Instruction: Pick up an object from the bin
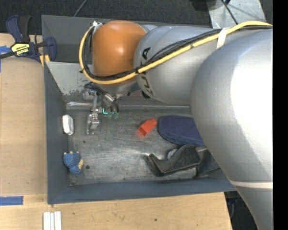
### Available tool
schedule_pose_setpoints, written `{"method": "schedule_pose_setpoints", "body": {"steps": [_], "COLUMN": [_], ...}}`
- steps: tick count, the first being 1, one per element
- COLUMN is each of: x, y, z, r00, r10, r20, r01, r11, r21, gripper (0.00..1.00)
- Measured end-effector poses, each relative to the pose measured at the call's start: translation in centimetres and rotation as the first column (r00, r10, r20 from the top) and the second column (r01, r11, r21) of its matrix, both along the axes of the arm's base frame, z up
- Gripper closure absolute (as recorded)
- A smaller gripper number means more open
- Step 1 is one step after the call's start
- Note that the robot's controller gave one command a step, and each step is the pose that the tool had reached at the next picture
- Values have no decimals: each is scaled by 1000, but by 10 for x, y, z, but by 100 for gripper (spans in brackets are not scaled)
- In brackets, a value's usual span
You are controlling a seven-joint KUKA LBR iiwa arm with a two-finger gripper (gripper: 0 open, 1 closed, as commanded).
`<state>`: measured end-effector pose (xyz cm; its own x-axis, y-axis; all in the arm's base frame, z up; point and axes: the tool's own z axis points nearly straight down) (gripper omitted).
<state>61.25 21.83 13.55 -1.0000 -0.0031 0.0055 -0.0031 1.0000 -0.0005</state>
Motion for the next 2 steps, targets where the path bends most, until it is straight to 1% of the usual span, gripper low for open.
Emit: {"method": "schedule_pose_setpoints", "body": {"steps": [1, 2], "x": [-11, -71], "y": [-41, -52], "z": [-61, -54], "r00": [981, 995], "r10": [-195, -99], "r20": [10, 3], "r01": [195, 99], "r11": [981, 995], "r21": [5, -1], "gripper": [0, 0]}}
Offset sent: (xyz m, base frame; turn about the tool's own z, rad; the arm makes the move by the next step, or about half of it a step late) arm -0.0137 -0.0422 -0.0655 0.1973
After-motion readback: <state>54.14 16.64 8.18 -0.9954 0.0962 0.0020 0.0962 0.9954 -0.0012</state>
